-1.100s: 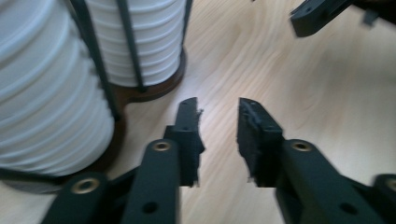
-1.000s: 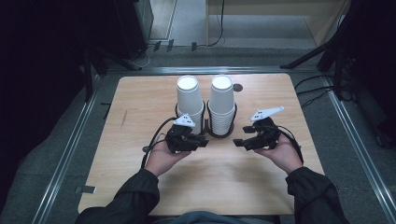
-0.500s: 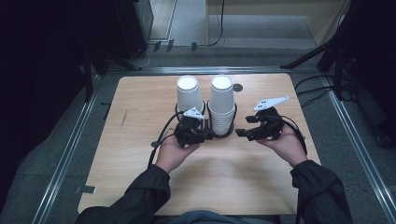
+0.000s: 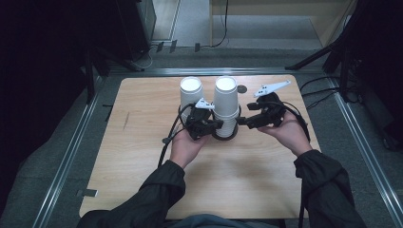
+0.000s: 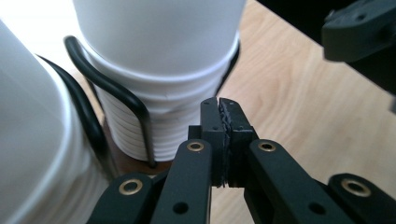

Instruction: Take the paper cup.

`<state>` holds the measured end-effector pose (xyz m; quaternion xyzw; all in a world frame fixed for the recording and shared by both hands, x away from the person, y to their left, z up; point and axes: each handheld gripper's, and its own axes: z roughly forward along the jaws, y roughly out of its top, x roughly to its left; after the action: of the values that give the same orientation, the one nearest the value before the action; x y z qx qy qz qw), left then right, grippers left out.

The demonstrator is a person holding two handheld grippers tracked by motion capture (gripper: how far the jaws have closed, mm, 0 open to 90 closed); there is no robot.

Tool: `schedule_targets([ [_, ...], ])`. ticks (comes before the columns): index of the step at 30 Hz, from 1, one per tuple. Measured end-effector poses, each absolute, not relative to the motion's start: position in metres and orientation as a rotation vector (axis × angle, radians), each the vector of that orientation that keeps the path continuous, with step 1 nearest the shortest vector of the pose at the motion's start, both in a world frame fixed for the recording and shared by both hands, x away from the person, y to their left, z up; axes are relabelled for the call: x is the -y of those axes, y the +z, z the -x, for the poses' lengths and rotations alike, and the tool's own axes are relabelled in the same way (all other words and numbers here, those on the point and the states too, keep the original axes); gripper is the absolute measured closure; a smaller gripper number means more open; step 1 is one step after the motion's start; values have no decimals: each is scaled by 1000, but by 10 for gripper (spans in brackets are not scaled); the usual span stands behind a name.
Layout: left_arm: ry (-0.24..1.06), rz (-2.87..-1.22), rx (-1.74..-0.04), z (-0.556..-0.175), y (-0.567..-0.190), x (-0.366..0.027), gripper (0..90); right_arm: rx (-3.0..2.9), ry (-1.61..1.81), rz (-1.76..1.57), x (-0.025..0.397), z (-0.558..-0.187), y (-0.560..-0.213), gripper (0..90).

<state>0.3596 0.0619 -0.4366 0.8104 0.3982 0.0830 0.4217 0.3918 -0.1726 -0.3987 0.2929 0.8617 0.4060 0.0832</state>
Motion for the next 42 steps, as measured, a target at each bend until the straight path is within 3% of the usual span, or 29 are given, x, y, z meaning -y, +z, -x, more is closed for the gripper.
schedule_targets([
  [14,239,-2032,-1029,-366,-437,-53,899,-2554,1243,-836,149,-417,-365,148],
  [26,247,-2031,-1034,-365,-438,-53,899,-2576,1228,-815,123,-433,-343,137],
  [36,259,-2032,-1027,-364,-438,-53,897,-2571,1138,-819,97,-441,-343,143],
  [39,264,-2029,-1027,-364,-439,-52,897,-2563,1062,-779,91,-439,-343,227],
  [42,264,-2027,-1027,-364,-439,-52,897,-2549,1039,-773,90,-438,-342,236],
])
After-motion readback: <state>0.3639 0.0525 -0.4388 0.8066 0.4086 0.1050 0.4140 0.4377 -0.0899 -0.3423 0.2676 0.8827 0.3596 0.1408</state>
